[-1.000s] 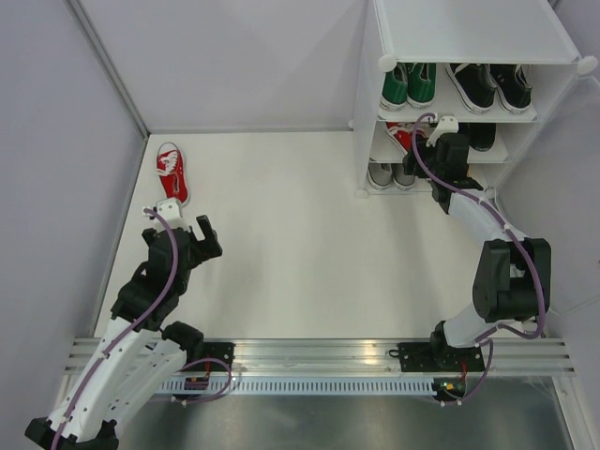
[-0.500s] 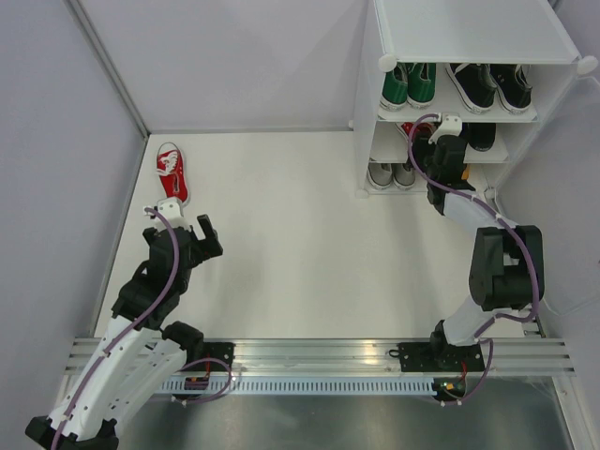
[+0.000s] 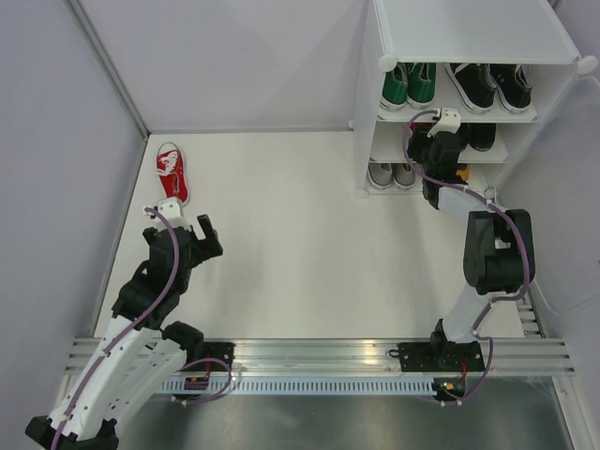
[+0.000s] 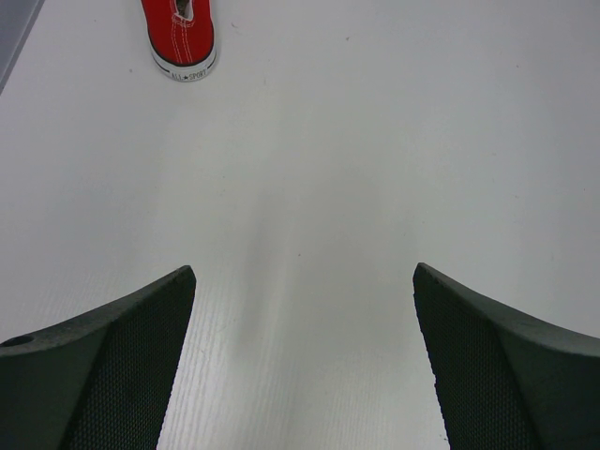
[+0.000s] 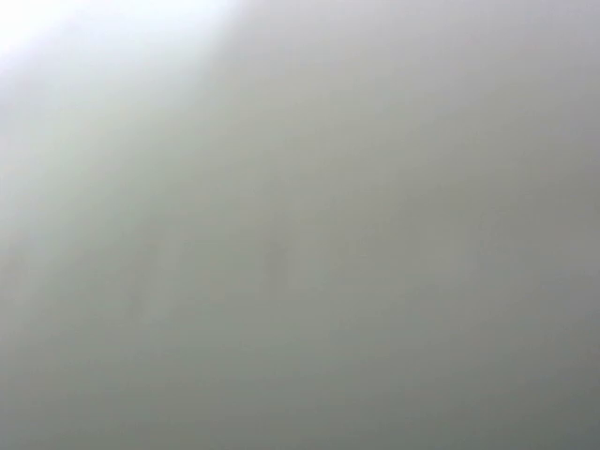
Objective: Place and organize the shoes in the shoe cabinet
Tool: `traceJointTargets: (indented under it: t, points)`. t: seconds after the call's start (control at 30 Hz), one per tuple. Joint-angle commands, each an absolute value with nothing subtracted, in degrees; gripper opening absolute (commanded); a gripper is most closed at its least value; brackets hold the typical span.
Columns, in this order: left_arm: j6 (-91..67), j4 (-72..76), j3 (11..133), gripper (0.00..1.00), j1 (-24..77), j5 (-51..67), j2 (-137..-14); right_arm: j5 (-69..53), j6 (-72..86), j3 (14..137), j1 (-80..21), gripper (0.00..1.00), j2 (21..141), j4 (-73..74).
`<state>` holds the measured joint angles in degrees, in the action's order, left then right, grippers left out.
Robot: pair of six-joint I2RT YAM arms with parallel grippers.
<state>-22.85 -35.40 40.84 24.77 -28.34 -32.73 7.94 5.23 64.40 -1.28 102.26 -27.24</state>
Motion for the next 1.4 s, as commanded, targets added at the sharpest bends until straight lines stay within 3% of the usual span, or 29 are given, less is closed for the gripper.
traceJointTargets:
  t: [0.0,0.13,0.23,0.47,0.83,1.03,1.37]
  points:
    - [-20.57,-32.96,40.08,1.00,24.61,-28.12,-32.78,10.54,4.13,67.32,-0.88,0.01,104.15,-33.40]
    - [-20.57,-32.96,40.25,1.00,24.61,-28.39,-33.31,10.47,4.92,68.02,-0.44,0.08,105.64,-32.97]
    - [-20.65,-32.87,40.17,1.00,24.70,-28.56,-33.40,9.67,5.89,68.64,-0.44,0.27,106.52,-31.91]
    - [-20.48,-32.69,40.17,1.00,24.70,-28.65,-34.01,7.39,6.42,68.65,1.32,0.55,107.06,-30.67]
    - [-20.39,-32.43,40.17,1.00,24.61,-28.48,-34.10,4.31,7.56,64.25,1.32,0.87,103.10,-31.29]
    - [-20.39,-32.26,39.99,1.00,24.61,-28.39,-34.10,4.22,7.82,62.05,1.32,0.95,100.73,-31.55]
    - [-20.30,-32.34,39.99,1.00,24.61,-28.04,-33.93,5.45,8.61,57.57,1.32,0.98,94.84,-30.06]
